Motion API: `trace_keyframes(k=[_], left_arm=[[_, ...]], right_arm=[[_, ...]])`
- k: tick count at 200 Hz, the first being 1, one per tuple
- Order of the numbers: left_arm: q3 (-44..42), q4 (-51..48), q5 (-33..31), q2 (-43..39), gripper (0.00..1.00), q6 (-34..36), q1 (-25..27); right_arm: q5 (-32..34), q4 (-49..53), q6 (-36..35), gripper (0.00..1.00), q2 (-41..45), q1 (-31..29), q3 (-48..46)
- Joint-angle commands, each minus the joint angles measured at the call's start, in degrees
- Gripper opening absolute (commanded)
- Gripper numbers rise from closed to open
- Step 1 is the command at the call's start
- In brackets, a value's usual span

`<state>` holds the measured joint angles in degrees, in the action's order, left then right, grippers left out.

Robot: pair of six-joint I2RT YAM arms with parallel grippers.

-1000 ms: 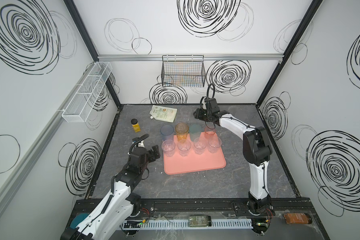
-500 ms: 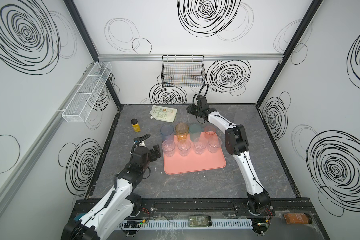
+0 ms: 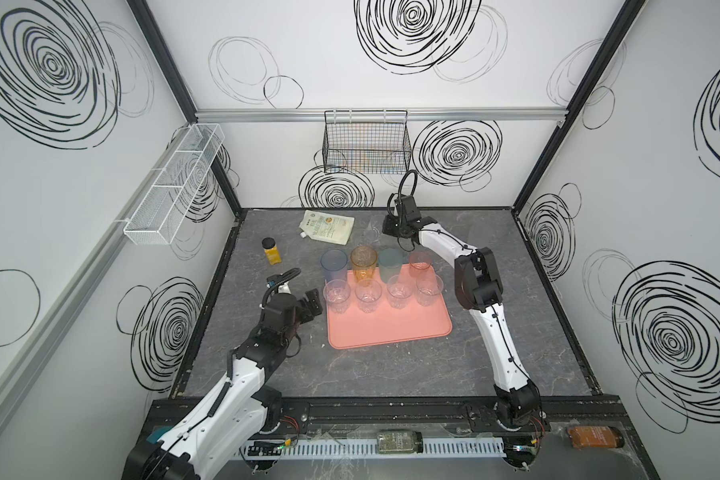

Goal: Place the glasses into the tray
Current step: 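Move the right gripper to a clear glass by the sugar pouch and grasp it, then carry the clear glass over the tray toward its near edge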

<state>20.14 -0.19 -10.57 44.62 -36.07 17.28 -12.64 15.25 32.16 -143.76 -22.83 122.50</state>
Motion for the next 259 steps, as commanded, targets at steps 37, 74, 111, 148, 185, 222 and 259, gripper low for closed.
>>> trace_keyframes(k=[37, 74, 111, 148, 185, 222, 259], left_arm=[[1.5, -2.4, -2.7, -4.5, 0.96, -0.9, 2.0], [3.7, -6.1, -6.4, -8.0, 0.96, -0.7, 6.0], [7.2, -9.9, -6.0, -9.9, 0.97, 0.8, 7.5], [9.2, -13.9, -5.7, -12.5, 0.98, 1.9, 8.3], [10.2, -19.1, -5.5, -12.2, 0.99, 4.2, 7.8], [9.4, -20.3, -4.4, -13.0, 0.96, 3.2, 0.4], [9.6, -21.7, -5.5, -14.2, 0.96, 3.2, -6.5]], right_arm=[[-1.2, 4.3, -1.6, 0.08, 13.6, 1.7, -4.3], [-2.4, 2.6, -1.2, 0.07, 25.6, 2.9, -15.9], [-3.0, -1.5, -0.3, 0.07, 41.6, 3.5, -33.3], [-1.5, -0.4, -0.8, 0.07, 57.3, -0.5, -48.6], [8.1, 4.3, -0.1, 0.08, 67.5, -16.9, -59.6], [18.2, 8.8, 3.7, 0.08, 65.5, -33.6, -61.4], [23.6, 11.5, 5.1, 0.08, 57.6, -42.2, -56.3]])
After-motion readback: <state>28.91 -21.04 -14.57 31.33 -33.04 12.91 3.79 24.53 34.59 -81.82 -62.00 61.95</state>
